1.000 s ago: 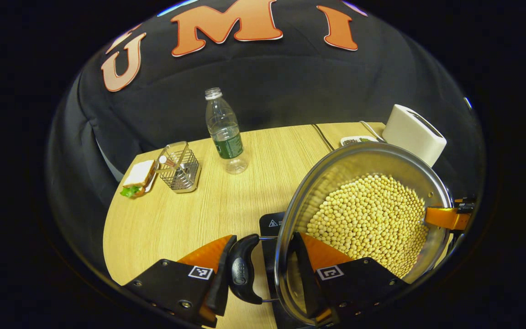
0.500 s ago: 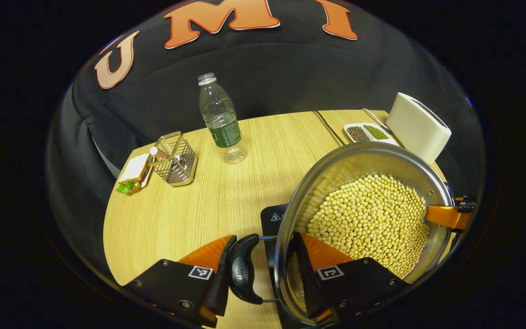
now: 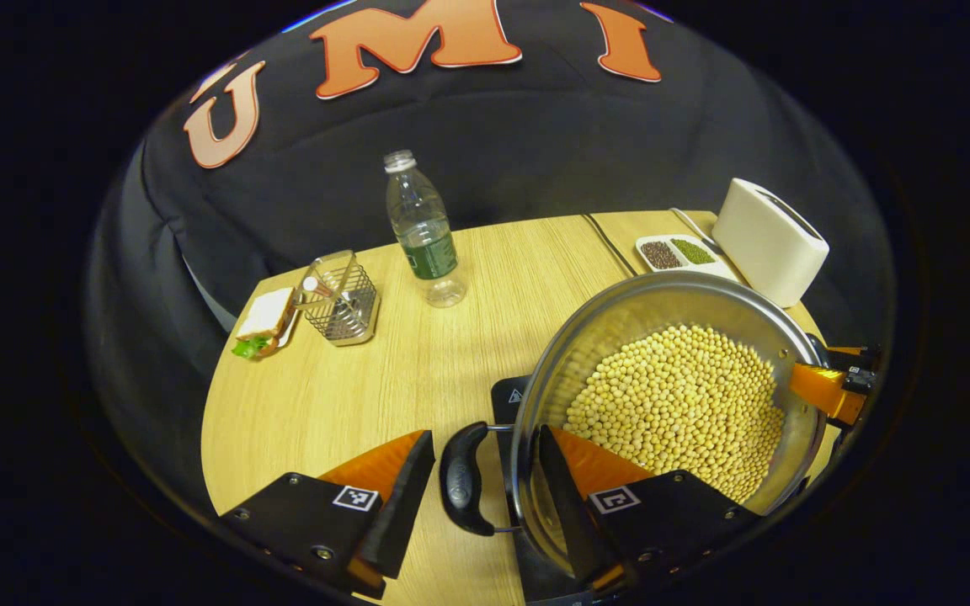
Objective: First push the handle of the pot to place it horizontally, then grasp the pot with both hands and set it on the induction cooktop.
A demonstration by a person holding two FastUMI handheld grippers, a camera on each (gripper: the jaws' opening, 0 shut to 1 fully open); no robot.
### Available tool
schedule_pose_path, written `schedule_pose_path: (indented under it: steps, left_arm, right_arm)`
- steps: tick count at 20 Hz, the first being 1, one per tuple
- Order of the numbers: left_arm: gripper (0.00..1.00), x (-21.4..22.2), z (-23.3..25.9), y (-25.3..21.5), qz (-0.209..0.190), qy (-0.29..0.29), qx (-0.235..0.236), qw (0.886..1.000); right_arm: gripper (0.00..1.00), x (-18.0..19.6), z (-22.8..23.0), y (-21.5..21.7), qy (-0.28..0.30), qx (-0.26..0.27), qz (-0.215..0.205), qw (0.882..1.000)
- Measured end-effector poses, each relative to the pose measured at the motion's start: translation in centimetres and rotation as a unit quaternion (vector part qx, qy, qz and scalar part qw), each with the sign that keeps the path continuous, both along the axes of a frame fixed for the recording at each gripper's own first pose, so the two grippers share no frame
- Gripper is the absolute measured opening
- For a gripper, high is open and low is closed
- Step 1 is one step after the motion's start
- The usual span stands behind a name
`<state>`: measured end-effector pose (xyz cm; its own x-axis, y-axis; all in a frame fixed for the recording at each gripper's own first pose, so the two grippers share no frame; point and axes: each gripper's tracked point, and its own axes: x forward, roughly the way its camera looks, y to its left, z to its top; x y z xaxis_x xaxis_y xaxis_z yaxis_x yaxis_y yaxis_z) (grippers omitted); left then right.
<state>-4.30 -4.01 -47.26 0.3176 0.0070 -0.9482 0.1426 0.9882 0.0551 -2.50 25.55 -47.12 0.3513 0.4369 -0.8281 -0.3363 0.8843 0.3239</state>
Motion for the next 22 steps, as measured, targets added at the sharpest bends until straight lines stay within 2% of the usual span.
schedule_pose_path:
  steps: [2, 5, 8, 11, 14, 16, 19, 21, 22]
  left_arm:
    - [0.78, 0.4, 1.8, 0.7, 0.007, -0.019, 0.000, 1.000]
    - [0.79, 1.2, 5.4, 1.9, 0.034, -0.055, 0.000, 0.998]
    - [0.79, 3.2, 10.4, 3.8, 0.071, -0.110, 0.000, 0.991]
    - [0.79, 5.2, 17.2, 6.2, 0.094, -0.183, 0.008, 0.978]
    - [0.78, 7.0, 24.5, 9.5, 0.116, -0.264, 0.022, 0.957]
    - [0.78, 7.3, 29.5, 11.7, 0.140, -0.308, 0.025, 0.941]
    - [0.77, 7.9, 36.8, 14.3, 0.164, -0.386, 0.035, 0.907]
    - [0.77, 8.8, 41.1, 14.4, 0.169, -0.438, 0.009, 0.883]
    - [0.73, 8.8, 43.1, 14.1, 0.170, -0.457, -0.008, 0.873]
  right_arm:
    - [0.86, 0.6, 1.3, -0.8, -0.029, -0.001, 0.003, 1.000]
    - [0.89, 2.5, 5.2, -1.5, -0.102, -0.002, 0.006, 0.995]
    - [0.89, 3.8, 11.3, -0.5, -0.165, 0.041, 0.007, 0.985]
    - [0.89, 4.8, 17.7, 0.7, -0.224, 0.089, 0.012, 0.970]
    - [0.90, 5.4, 24.1, 0.3, -0.290, 0.113, 0.011, 0.950]
    - [0.91, 5.1, 27.7, -0.3, -0.312, 0.130, 0.003, 0.941]
    - [0.91, 4.5, 32.5, -1.3, -0.340, 0.169, -0.015, 0.925]
    - [0.96, 4.1, 35.6, -2.5, -0.367, 0.190, -0.026, 0.910]
    - [0.96, 4.0, 36.8, -3.0, -0.378, 0.192, -0.031, 0.905]
